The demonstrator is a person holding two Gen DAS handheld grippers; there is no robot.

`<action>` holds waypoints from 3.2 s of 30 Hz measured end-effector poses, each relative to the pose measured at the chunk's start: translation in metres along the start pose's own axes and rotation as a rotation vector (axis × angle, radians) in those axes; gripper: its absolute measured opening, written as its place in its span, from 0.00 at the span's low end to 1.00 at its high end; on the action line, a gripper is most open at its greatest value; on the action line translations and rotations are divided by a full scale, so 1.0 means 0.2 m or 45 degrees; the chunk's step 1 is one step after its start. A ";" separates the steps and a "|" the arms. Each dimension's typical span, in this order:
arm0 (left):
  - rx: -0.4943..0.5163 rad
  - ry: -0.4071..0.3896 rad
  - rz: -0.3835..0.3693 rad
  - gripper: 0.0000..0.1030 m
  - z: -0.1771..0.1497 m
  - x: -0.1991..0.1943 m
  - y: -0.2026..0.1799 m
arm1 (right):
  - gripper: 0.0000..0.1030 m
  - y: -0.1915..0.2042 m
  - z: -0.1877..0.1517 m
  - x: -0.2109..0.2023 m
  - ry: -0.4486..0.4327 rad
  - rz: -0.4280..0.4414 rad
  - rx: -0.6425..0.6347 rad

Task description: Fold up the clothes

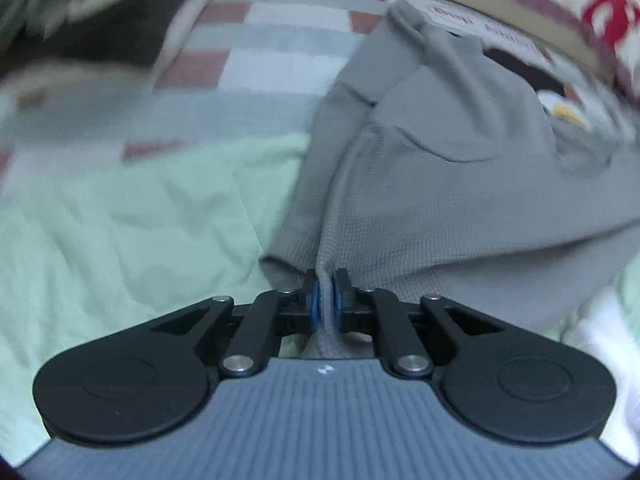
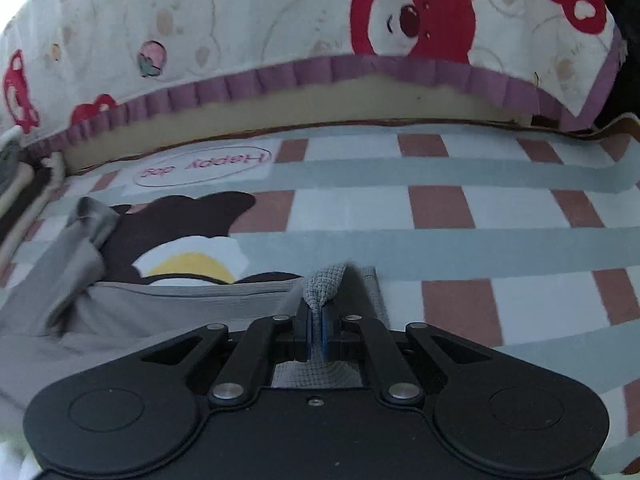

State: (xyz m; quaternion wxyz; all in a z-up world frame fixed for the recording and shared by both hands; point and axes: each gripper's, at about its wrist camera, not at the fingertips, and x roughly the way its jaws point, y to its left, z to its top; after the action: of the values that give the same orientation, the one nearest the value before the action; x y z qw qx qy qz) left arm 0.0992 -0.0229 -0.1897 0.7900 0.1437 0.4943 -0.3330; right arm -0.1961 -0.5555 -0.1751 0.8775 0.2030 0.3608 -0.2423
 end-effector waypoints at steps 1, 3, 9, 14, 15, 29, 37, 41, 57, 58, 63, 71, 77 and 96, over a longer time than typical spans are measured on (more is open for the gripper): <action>0.039 -0.022 0.017 0.23 0.02 -0.04 -0.03 | 0.06 0.00 0.00 0.02 -0.010 -0.005 0.021; 0.096 -0.115 0.032 0.36 0.08 -0.13 -0.06 | 0.06 0.01 0.00 0.03 -0.042 -0.014 0.027; 0.045 -0.341 -0.079 0.57 0.35 -0.10 -0.11 | 0.06 0.01 0.00 -0.02 -0.122 0.016 0.042; 0.049 -0.261 -0.156 0.58 0.56 0.29 -0.24 | 0.06 -0.02 -0.04 -0.17 -0.297 0.311 0.197; 0.081 -0.236 -0.156 0.58 0.59 0.36 -0.29 | 0.06 -0.03 -0.04 -0.20 -0.331 0.341 0.217; -0.036 -0.289 -0.271 0.02 0.68 0.39 -0.26 | 0.06 -0.01 -0.06 -0.63 -0.494 0.378 0.214; -0.065 -0.498 -0.137 0.02 0.77 0.29 -0.19 | 0.06 0.07 -0.11 -0.72 -0.446 0.435 0.368; -0.054 -0.444 -0.079 0.02 0.80 0.46 -0.25 | 0.07 -0.08 -0.06 -0.26 -0.203 0.193 0.503; 0.062 -0.520 -0.096 0.02 0.76 0.45 -0.32 | 0.10 -0.04 0.02 0.26 -0.032 -0.093 -0.041; 0.074 -0.539 -0.100 0.02 0.76 0.43 -0.33 | 0.10 -0.05 0.04 0.26 -0.040 -0.078 -0.045; 0.070 -0.412 -0.084 0.03 0.77 0.51 -0.33 | 0.37 -0.07 0.09 0.34 0.067 -0.227 -0.082; -0.019 -0.315 -0.145 0.03 0.75 0.55 -0.30 | 0.48 0.32 0.33 0.33 -0.153 -0.190 -0.177; -0.043 -0.274 -0.170 0.03 0.67 0.51 -0.29 | 0.48 0.97 0.37 0.53 0.034 0.647 -0.287; -0.011 -0.196 -0.250 0.03 0.36 0.41 -0.29 | 0.57 1.45 0.03 0.69 0.448 0.958 -0.563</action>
State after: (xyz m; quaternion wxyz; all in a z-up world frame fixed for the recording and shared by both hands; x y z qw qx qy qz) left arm 0.1330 -0.1371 -0.2226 0.7898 0.0652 0.4455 -0.4166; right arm 0.0580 -0.3649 -0.2202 0.8520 0.1658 0.4484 0.2134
